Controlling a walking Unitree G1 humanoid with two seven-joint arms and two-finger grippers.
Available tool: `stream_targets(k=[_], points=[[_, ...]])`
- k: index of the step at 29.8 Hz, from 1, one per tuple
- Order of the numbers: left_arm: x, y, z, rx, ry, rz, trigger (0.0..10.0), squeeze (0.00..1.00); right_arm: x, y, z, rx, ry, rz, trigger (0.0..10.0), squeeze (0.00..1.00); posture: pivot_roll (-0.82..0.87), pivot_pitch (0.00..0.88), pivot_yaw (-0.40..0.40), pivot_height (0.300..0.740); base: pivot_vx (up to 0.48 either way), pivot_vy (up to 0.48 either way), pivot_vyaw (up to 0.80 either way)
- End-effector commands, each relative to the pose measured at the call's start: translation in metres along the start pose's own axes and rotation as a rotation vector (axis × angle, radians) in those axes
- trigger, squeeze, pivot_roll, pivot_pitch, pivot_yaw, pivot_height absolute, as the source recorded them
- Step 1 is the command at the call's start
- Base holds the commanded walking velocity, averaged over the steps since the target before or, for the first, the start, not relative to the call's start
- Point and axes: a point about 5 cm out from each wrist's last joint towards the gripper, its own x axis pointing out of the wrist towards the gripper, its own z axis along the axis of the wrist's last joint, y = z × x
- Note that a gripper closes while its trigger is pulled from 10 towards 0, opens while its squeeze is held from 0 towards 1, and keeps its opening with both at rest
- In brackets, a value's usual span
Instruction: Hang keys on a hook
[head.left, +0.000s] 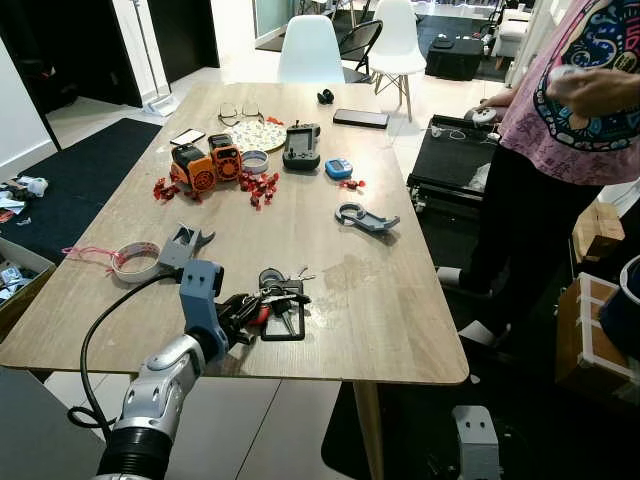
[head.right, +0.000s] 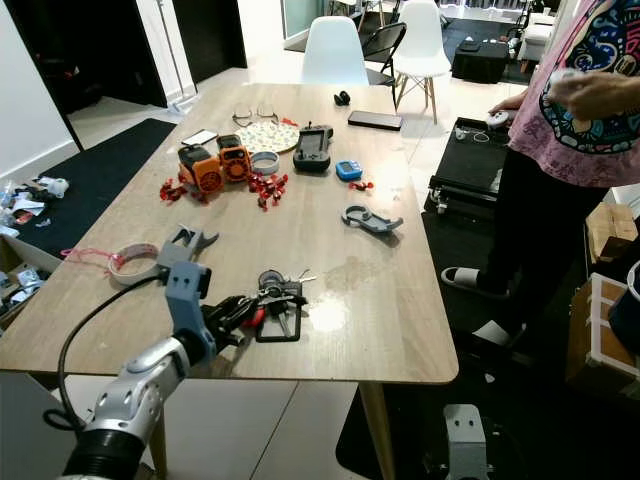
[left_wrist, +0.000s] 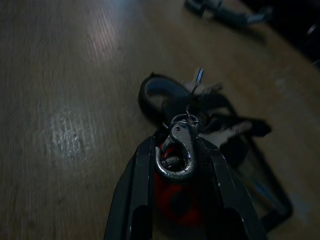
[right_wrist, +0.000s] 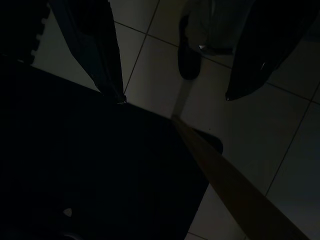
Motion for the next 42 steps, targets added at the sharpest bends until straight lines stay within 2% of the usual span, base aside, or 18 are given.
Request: stream_targets(k=[1, 2, 3, 4, 5, 7, 8, 9, 11, 22, 23, 24, 26, 27, 28, 34, 37, 42], points=[[0.000, -0.007, 0.025, -0.005, -0.091, -0.081, 1.3, 0.00, 0.000, 0.000, -0.001, 0.006, 0.009, -0.003, 10.0, 0.00, 0.02, 0.054, 0.002, 0.740, 0.000, 0.000, 0.00], [0.000, -0.007, 0.025, -0.005, -0.091, -0.081, 1.3, 0.00, 0.000, 0.000, -0.001, 0.006, 0.009, -0.003, 10.0, 0.00, 0.02, 0.054, 0.002, 0.740, 0.000, 0.000, 0.00], [0.000, -0.012, 0.037, -0.003, -0.129, -0.132, 4.5, 0.00, 0.000, -0.001, -0.001, 0.005, 0.009, -0.003, 10.0, 0.00, 0.02, 0.054, 0.000, 0.740, 0.000, 0.000, 0.00], [0.000, -0.012, 0.037, -0.003, -0.129, -0.132, 4.5, 0.00, 0.000, -0.001, -0.001, 0.005, 0.009, -0.003, 10.0, 0.00, 0.02, 0.054, 0.000, 0.740, 0.000, 0.000, 0.00], [-0.001, -0.021, 0.053, 0.026, -0.163, -0.205, 9.7, 0.00, 0.000, -0.001, -0.001, 0.004, 0.009, -0.003, 10.0, 0.00, 0.02, 0.054, -0.001, 0.740, 0.000, 0.000, 0.00], [-0.001, -0.021, 0.053, 0.026, -0.163, -0.205, 9.7, 0.00, 0.000, -0.001, -0.001, 0.004, 0.009, -0.003, 10.0, 0.00, 0.02, 0.054, -0.001, 0.740, 0.000, 0.000, 0.00], [-0.002, -0.031, 0.072, 0.079, -0.193, -0.285, 10.0, 0.00, 0.000, -0.001, -0.001, 0.002, 0.009, -0.002, 10.0, 0.00, 0.02, 0.054, -0.002, 0.740, 0.000, 0.000, 0.00], [-0.002, -0.031, 0.072, 0.079, -0.193, -0.285, 10.0, 0.00, 0.000, -0.001, -0.001, 0.002, 0.009, -0.002, 10.0, 0.00, 0.02, 0.054, -0.002, 0.740, 0.000, 0.000, 0.00], [-0.002, -0.050, 0.103, 0.156, -0.250, -0.393, 10.0, 0.00, 0.000, 0.000, 0.000, 0.002, 0.009, -0.001, 10.0, 0.00, 0.03, 0.053, 0.004, 0.740, 0.000, 0.000, 0.00], [-0.002, -0.058, 0.114, 0.168, -0.281, -0.426, 10.0, 0.00, 0.000, 0.001, -0.002, 0.008, 0.010, 0.000, 10.0, 0.00, 0.02, 0.051, 0.008, 0.740, 0.000, 0.000, 0.00], [-0.005, -0.058, 0.112, 0.162, -0.278, -0.443, 10.0, 0.00, 0.000, 0.002, -0.002, 0.009, 0.011, 0.000, 10.0, 0.00, 0.02, 0.047, 0.007, 0.740, 0.000, 0.000, 0.00], [-0.014, -0.057, 0.103, 0.139, -0.253, -0.517, 10.0, 0.00, -0.001, 0.001, -0.003, 0.007, 0.014, 0.000, 10.0, 0.00, 0.03, 0.044, 0.004, 0.740, 0.000, 0.000, 0.00], [-0.017, -0.057, 0.101, 0.132, -0.239, -0.544, 10.0, 0.00, -0.001, 0.001, -0.004, 0.006, 0.015, 0.000, 10.0, 0.00, 0.03, 0.043, 0.004, 0.740, 0.000, 0.000, 0.00], [-0.021, -0.057, 0.097, 0.125, -0.225, -0.567, 7.2, 0.00, -0.001, 0.001, -0.004, 0.005, 0.015, 0.000, 10.0, 0.00, 0.03, 0.043, 0.004, 0.740, 0.000, 0.000, 0.00], [-0.024, -0.056, 0.094, 0.112, -0.207, -0.593, 0.0, 0.00, -0.001, 0.000, -0.003, 0.004, 0.014, 0.000, 10.0, 0.00, 0.03, 0.039, 0.004, 0.740, 0.000, 0.000, 0.00], [-0.040, -0.051, 0.079, 0.063, -0.122, -0.687, 0.0, 0.00, -0.001, 0.000, -0.003, 0.000, 0.013, 0.002, 10.0, 0.00, 0.03, 0.031, 0.001, 0.740, 0.000, 0.000, 0.00], [-0.054, -0.044, 0.061, 0.077, 0.013, -0.736, 0.0, 0.00, -0.001, 0.001, -0.003, -0.002, 0.014, 0.004, 10.0, 0.00, 0.03, 0.027, -0.001, 0.740, 0.000, 0.000, 0.00], [-0.054, -0.044, 0.061, 0.077, 0.013, -0.736, 0.0, 0.00, -0.001, 0.001, -0.003, -0.002, 0.014, 0.004, 10.0, 0.00, 0.03, 0.027, -0.001, 0.740, 0.000, 0.000, 0.00]])
